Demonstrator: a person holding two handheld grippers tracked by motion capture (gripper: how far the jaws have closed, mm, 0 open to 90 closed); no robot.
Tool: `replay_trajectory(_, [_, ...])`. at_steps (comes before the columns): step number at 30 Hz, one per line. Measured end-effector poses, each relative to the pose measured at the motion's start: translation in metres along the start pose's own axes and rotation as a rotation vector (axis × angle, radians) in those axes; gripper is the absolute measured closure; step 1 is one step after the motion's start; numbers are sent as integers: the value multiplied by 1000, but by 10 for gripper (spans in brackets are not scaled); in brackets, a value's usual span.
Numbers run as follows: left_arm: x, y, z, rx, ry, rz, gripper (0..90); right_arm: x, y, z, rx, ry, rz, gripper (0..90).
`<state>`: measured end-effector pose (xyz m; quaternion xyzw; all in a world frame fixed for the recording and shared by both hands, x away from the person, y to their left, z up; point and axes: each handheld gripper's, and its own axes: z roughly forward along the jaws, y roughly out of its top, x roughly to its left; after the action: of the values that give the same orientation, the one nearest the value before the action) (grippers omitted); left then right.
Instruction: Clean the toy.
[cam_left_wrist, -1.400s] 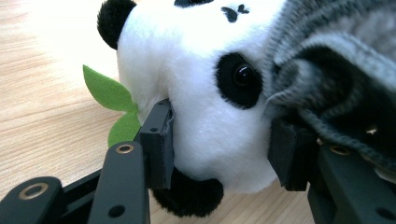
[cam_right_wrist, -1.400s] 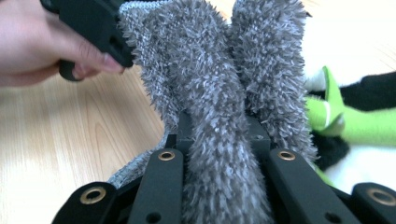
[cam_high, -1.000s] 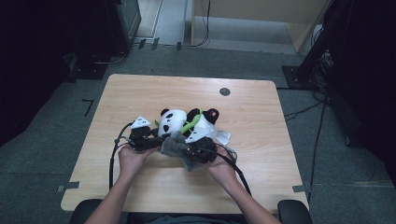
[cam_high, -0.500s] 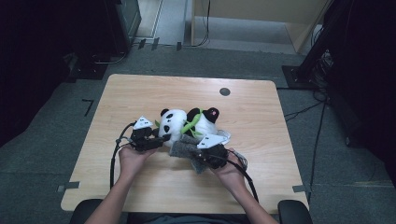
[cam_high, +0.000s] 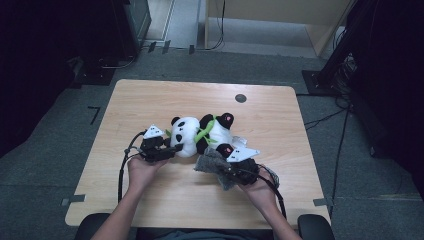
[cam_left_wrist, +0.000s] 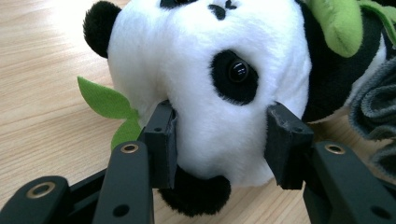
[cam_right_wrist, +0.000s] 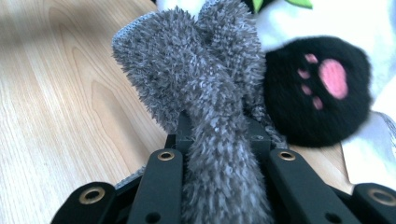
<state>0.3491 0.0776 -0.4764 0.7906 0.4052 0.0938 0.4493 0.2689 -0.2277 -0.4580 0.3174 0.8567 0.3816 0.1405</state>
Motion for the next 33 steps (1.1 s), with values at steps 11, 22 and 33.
replay_trajectory(11, [0,0,0,-2,1,-10,512,1,-7,-10,-6,12,12,752])
replay_trajectory(22, [-1,0,0,-3,5,-15,511,12,33,-7,-118,93,17,753])
replay_trajectory(33, [-1,-1,0,-8,4,-18,504,1,88,15,-166,53,48,753])
